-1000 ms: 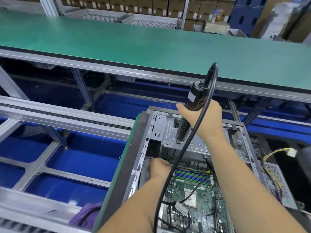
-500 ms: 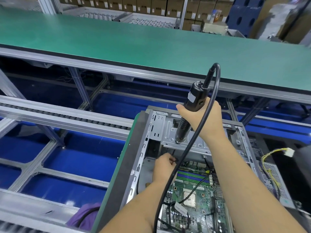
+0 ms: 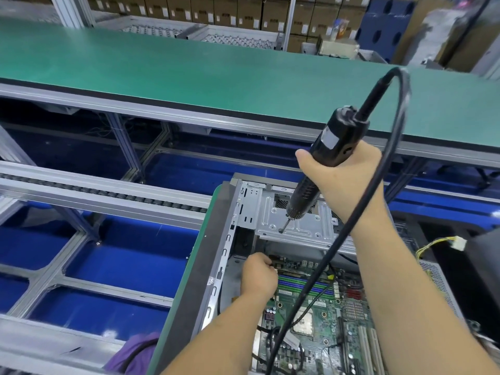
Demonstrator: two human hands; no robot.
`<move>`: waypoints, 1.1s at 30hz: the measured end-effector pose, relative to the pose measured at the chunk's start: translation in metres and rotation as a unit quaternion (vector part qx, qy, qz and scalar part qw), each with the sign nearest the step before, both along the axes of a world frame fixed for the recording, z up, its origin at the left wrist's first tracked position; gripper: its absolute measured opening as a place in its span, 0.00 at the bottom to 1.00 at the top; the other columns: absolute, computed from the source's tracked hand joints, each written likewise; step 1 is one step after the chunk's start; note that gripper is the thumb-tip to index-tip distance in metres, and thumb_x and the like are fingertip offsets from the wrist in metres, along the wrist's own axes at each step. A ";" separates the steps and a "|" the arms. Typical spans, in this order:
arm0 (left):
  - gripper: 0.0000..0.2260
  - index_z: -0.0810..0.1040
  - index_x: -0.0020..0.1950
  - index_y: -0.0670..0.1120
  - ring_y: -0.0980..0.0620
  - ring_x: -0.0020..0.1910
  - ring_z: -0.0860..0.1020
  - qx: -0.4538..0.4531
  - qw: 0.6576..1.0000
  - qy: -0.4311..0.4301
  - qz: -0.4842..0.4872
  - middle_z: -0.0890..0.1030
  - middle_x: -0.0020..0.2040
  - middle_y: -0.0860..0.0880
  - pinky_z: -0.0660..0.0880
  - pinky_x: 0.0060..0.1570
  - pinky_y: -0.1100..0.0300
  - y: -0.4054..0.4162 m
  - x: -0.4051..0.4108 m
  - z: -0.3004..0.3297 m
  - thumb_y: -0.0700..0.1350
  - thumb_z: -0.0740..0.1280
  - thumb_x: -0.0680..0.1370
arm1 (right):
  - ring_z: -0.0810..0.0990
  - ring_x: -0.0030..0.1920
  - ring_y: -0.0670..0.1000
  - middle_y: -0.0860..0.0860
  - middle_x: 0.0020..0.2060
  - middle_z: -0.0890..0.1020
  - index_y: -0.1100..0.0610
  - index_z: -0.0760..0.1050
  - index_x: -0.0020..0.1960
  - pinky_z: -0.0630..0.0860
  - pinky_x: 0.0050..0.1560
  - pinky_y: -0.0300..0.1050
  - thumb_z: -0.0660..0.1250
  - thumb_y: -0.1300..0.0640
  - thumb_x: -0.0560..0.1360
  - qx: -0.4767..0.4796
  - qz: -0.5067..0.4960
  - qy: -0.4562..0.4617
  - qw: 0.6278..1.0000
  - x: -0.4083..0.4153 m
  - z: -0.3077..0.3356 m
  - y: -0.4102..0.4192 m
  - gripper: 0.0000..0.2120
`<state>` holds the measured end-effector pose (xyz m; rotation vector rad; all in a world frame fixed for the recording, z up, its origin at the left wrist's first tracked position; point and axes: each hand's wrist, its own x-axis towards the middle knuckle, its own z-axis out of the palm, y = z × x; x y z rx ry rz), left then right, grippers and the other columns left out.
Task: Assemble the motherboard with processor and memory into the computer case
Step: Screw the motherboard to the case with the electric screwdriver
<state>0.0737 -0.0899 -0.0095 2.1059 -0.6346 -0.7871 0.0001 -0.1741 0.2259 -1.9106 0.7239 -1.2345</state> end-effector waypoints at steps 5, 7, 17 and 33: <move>0.07 0.80 0.51 0.44 0.50 0.45 0.79 -0.007 0.999 0.040 0.028 0.81 0.46 0.47 0.74 0.40 0.64 0.003 0.002 0.003 0.34 0.64 0.78 | 0.76 0.30 0.40 0.38 0.27 0.77 0.55 0.70 0.31 0.75 0.35 0.36 0.77 0.50 0.69 -0.080 -0.067 -0.077 0.992 -0.020 0.046 0.008 0.18; 0.07 0.79 0.48 0.44 0.49 0.45 0.80 -0.011 0.999 0.044 0.022 0.82 0.45 0.46 0.75 0.41 0.63 0.004 0.000 0.006 0.34 0.65 0.78 | 0.83 0.35 0.51 0.42 0.29 0.80 0.51 0.72 0.31 0.81 0.38 0.48 0.77 0.47 0.68 -0.095 -0.091 -0.109 0.985 -0.034 0.065 0.009 0.16; 0.07 0.80 0.45 0.47 0.50 0.44 0.81 -0.016 1.000 0.007 -0.004 0.82 0.44 0.48 0.79 0.43 0.59 0.007 0.001 0.018 0.35 0.69 0.77 | 0.84 0.38 0.61 0.56 0.32 0.83 0.64 0.79 0.37 0.81 0.43 0.59 0.77 0.47 0.67 -0.005 -0.134 -0.100 0.986 -0.074 0.014 0.022 0.19; 0.08 0.80 0.45 0.52 0.61 0.37 0.76 -0.045 0.991 -0.072 -0.099 0.79 0.39 0.56 0.71 0.33 0.76 0.013 -0.002 0.025 0.38 0.71 0.76 | 0.80 0.33 0.39 0.47 0.33 0.83 0.60 0.80 0.38 0.73 0.38 0.29 0.79 0.56 0.71 0.097 -0.205 -0.113 0.967 -0.093 -0.049 0.029 0.10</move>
